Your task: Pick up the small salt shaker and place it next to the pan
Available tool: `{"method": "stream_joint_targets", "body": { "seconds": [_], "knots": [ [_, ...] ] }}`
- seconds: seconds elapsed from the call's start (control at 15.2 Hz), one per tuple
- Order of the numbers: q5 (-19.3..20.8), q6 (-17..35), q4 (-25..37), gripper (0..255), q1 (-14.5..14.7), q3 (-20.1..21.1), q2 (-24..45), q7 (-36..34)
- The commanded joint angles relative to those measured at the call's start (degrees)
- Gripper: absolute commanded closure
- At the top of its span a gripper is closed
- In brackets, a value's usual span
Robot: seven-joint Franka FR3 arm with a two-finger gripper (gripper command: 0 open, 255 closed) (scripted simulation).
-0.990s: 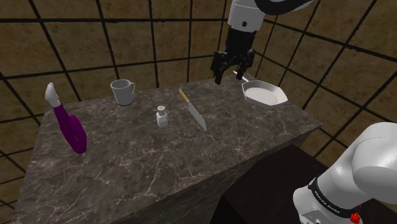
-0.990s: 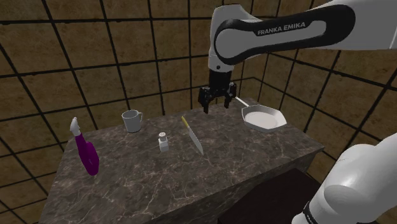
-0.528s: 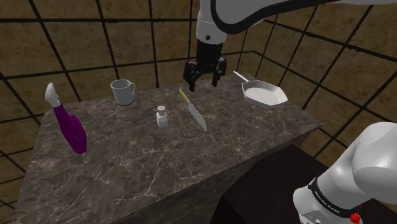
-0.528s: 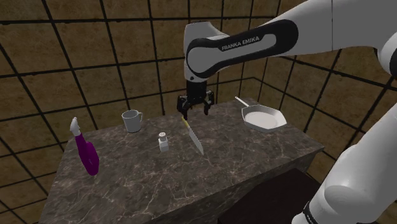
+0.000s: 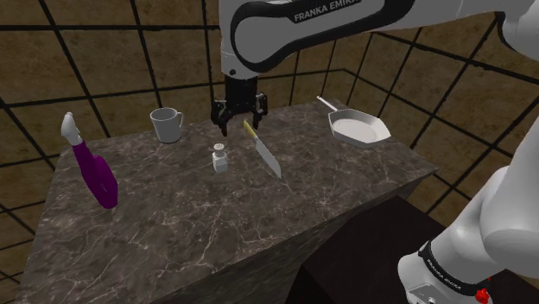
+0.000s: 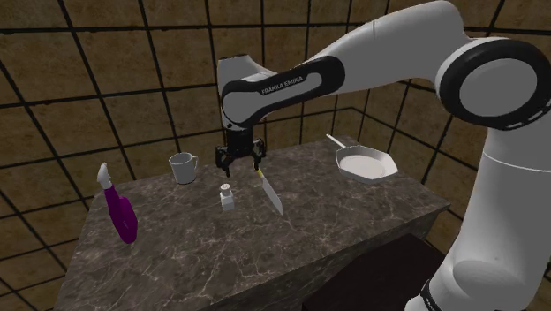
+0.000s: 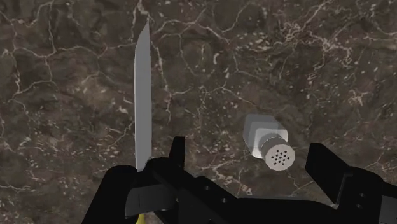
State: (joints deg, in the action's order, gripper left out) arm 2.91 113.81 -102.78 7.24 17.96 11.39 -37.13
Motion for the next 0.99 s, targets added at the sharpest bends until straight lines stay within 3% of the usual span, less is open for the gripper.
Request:
{"method": "stream_joint_targets", "body": {
  "seconds": [0.0,0.26,0.92],
  "knots": [
    [1.58,-0.60,4.83,0,1.11,0.10,4.69,-1.83],
    [4.43,-2.28,15.48,0,3.98,-0.31,14.51,-4.79],
    [5.06,2.72,12.12,0,4.11,-0.69,16.22,-5.21]
  ]
}}
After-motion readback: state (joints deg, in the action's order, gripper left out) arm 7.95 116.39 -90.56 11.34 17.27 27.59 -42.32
